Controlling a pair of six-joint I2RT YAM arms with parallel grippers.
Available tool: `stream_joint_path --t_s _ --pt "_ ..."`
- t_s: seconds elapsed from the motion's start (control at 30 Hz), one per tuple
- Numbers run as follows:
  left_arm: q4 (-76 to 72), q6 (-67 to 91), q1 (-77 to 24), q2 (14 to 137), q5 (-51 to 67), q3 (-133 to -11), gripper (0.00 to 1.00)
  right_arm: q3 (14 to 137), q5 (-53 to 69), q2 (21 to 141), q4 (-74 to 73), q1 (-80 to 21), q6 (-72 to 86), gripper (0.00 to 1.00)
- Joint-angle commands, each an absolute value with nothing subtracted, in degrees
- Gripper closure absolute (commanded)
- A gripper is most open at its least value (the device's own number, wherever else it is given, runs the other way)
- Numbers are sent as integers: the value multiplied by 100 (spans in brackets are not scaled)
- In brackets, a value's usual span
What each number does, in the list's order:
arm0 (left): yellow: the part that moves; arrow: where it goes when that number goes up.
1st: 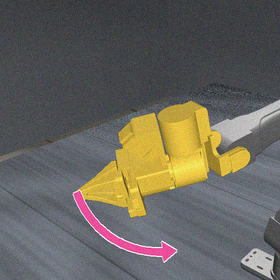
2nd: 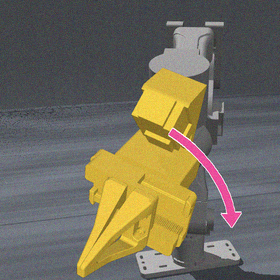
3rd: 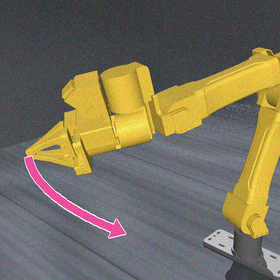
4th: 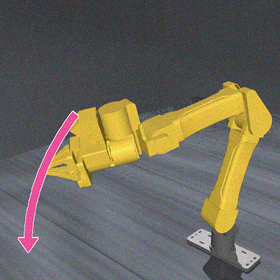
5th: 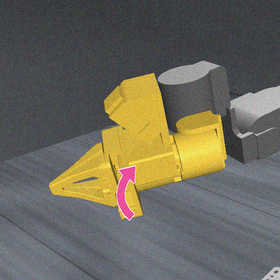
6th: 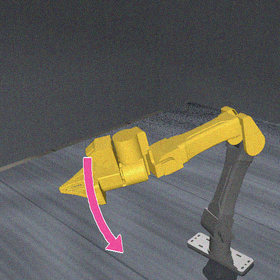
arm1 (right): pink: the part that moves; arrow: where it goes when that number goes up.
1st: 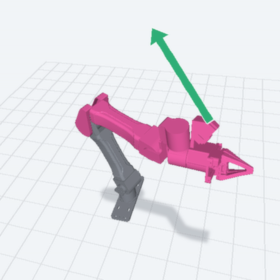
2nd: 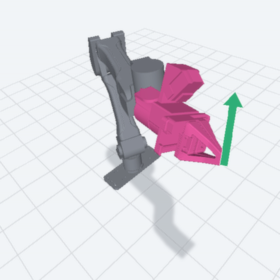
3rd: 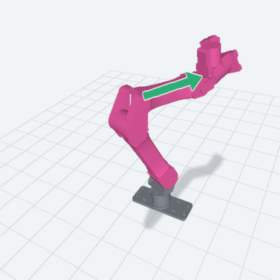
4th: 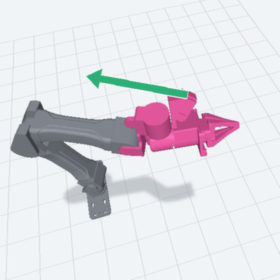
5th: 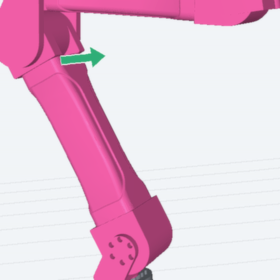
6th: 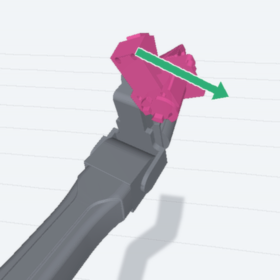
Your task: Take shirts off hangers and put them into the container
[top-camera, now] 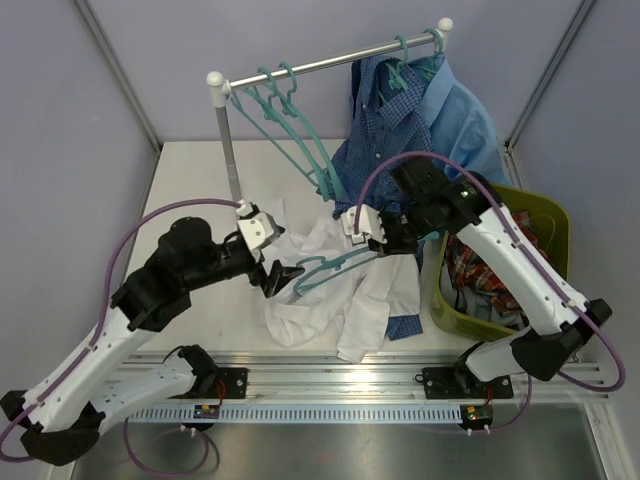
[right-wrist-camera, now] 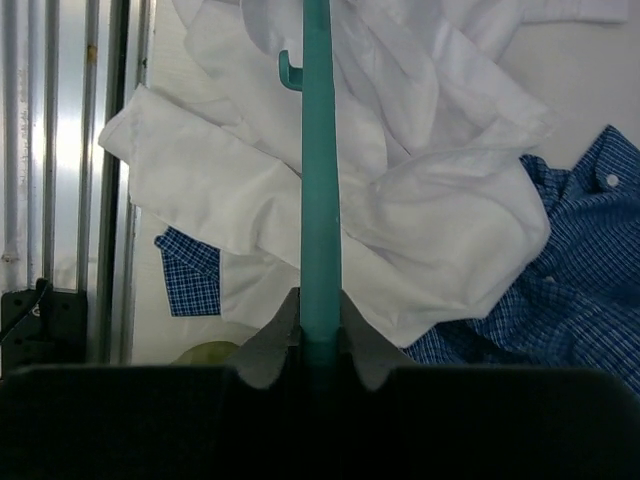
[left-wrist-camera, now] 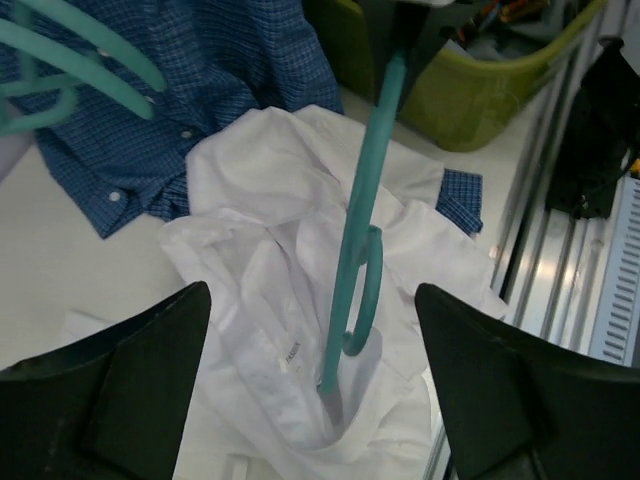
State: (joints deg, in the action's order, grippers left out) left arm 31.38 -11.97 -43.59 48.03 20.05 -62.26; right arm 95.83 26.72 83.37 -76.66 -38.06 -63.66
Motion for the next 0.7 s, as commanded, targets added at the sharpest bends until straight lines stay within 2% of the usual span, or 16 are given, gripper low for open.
stream_joint_path --t_s 0.0,0.2,0.33,0.5,0.67 --pt "2312 -765 -4351 4203 1258 -6004 7 10132 2355 7691 -8305 -3411 -6574 100" --pt "2311 -572 -4351 3657 546 -5652 3 10933 2610 7436 -8920 -2226 -6609 100" --pt "2364 -387 -4351 3402 247 -5345 1 10934 2636 7278 -9166 -1846 -6609 100" --pt "2355 -194 -4351 3199 211 -5089 1 10521 3085 6953 -9343 -1775 -6671 100" --pt "2373 -97 -4351 3059 193 -4975 1 9741 2839 6742 -9177 -1767 -6329 100"
